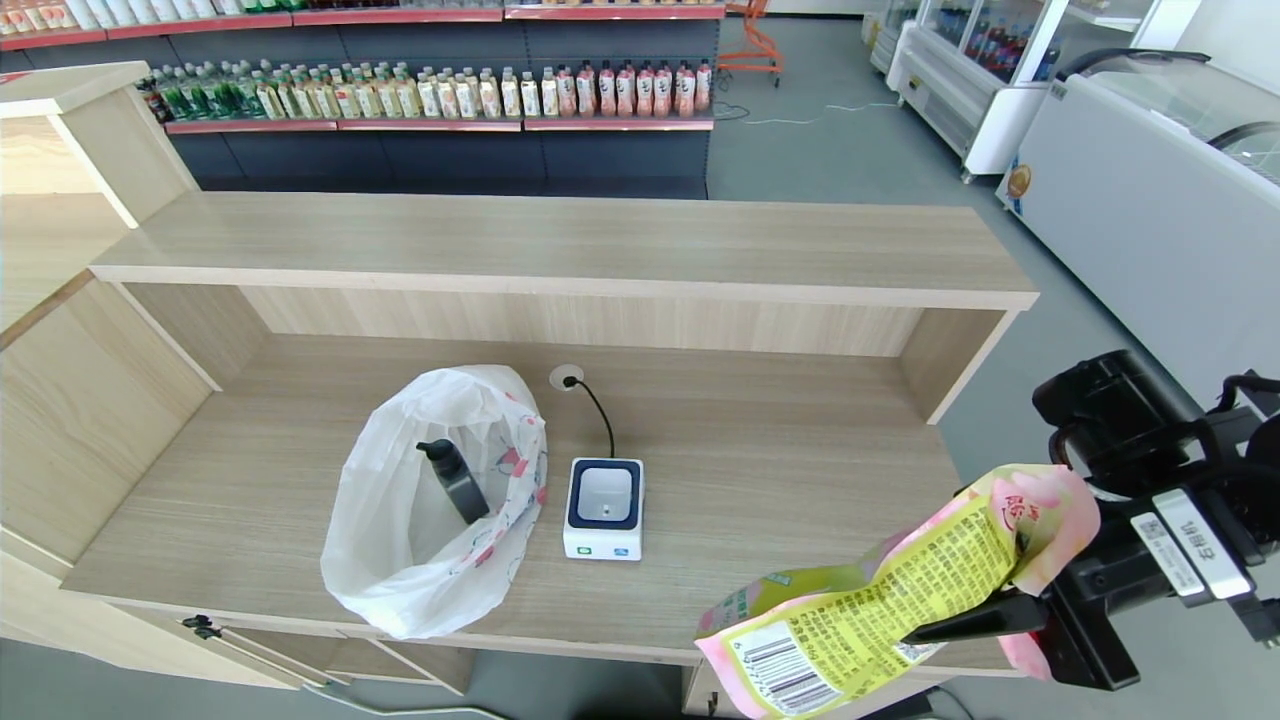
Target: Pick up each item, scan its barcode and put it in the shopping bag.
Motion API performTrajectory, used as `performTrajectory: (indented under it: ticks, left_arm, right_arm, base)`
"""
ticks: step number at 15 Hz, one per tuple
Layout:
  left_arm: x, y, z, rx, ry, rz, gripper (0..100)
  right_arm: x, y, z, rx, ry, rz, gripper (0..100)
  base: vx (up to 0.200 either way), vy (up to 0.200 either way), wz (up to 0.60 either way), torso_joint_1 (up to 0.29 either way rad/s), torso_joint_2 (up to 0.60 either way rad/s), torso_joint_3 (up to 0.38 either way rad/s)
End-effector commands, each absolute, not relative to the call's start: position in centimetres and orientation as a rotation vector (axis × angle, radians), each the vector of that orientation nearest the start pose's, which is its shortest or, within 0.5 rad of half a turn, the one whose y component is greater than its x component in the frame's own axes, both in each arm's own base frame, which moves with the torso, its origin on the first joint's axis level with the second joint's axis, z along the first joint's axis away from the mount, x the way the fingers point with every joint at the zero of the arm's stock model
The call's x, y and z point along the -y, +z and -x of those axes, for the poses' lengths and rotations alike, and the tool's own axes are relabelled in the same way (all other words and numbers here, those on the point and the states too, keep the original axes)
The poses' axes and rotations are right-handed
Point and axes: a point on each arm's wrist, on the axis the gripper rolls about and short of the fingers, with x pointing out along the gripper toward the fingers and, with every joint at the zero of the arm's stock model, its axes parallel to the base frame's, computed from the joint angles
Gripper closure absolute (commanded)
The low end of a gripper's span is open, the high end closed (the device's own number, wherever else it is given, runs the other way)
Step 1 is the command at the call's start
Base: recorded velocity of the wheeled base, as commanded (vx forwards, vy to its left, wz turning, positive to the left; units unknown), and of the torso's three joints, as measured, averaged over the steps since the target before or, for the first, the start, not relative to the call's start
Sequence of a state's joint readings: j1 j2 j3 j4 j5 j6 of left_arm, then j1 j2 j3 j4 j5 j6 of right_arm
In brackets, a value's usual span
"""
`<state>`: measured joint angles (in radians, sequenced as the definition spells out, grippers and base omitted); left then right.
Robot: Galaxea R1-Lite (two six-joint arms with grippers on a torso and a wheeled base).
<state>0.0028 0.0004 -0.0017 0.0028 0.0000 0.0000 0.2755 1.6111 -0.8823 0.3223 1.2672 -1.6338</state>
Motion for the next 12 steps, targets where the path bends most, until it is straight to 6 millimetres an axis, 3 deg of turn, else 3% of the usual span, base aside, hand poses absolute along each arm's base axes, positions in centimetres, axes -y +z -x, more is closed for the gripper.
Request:
performTrajectory:
  ticks: [1,7,9,12]
  left_arm:
    - [0.0,7.6,2.3,-0.002,0.003,0.0,0]
    - [0.0,7.6,2.3,-0.002,0.003,0.0,0]
    - [0.0,7.6,2.3,-0.002,0.003,0.0,0]
    - [0.0,7.6,2.3,-0.002,0.003,0.0,0]
  right_arm:
    - [-8.4,16.6,-22.0,0.324,1.701,0.674,100]
    - [-7.8,17.8,-21.6,0.351,1.662,0.701,100]
    - [-6.9,19.9,-20.9,0.33,1.606,0.681,100]
    - [-4.2,23.7,-17.6,0.097,1.433,0.49,100]
  base:
    - [0.0,0.0,0.0,0.0,0.0,0.0]
    - [0.0,0.0,0.0,0.0,0.0,0.0]
    - [0.0,0.0,0.0,0.0,0.0,0.0]
    - [0.0,0.0,0.0,0.0,0.0,0.0]
